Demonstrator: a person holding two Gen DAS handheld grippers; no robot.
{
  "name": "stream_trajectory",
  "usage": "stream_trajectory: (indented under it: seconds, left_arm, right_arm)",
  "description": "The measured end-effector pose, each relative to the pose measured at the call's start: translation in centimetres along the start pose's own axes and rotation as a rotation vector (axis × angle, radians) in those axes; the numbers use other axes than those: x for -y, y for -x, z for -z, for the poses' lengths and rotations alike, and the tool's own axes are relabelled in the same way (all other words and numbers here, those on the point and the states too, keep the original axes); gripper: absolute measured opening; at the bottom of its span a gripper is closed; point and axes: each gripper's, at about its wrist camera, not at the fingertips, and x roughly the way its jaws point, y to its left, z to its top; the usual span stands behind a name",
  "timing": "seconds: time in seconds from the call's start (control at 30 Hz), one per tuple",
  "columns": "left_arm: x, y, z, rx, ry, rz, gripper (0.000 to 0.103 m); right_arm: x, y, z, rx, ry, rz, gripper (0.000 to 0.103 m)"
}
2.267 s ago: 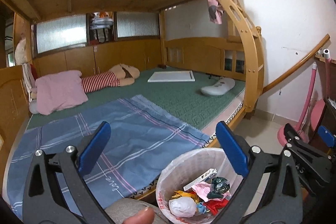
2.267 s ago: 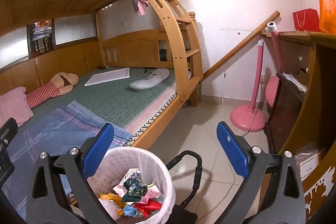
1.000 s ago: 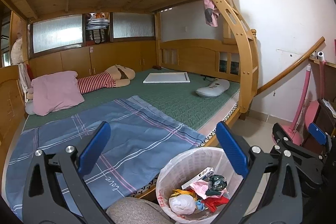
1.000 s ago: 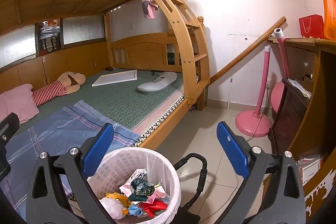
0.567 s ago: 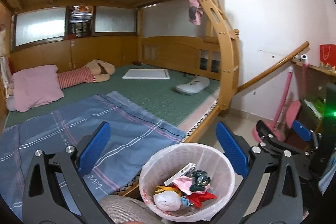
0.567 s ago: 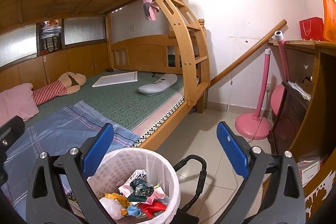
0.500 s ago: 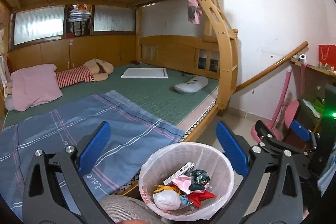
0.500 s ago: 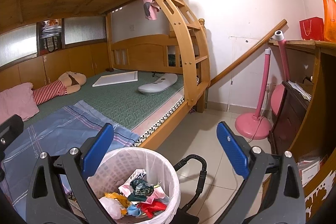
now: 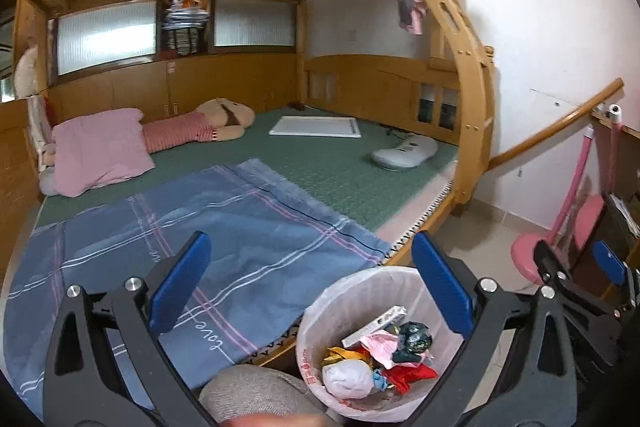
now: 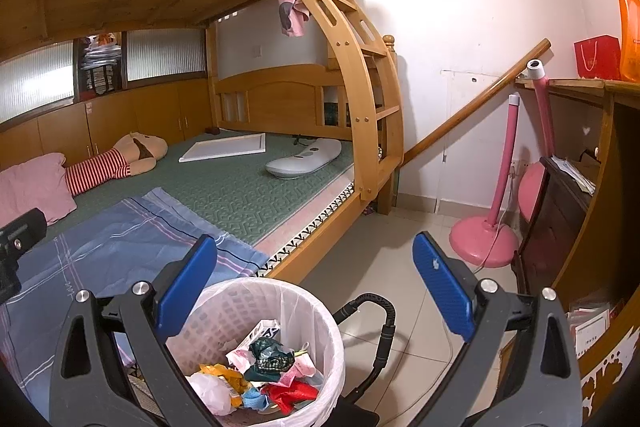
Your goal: Collect trash
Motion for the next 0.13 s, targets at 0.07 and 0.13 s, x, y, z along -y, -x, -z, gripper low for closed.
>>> stream_trajectory:
  seconds: [0.07,0.13]
  left_arm:
    - [-0.26,-0.22,-0.05,-0.01,0.004,0.002,0.1]
    - [-0.37,-0.32,-0.02,-0.014,0.008,-0.011,0.1]
  right_arm:
    - [-0.03,-0.06,-0.02,0.001,0.0,0.001,0.097]
    - [-0.05,-0.16,0.02,-0.001,0.001,0.002,0.097]
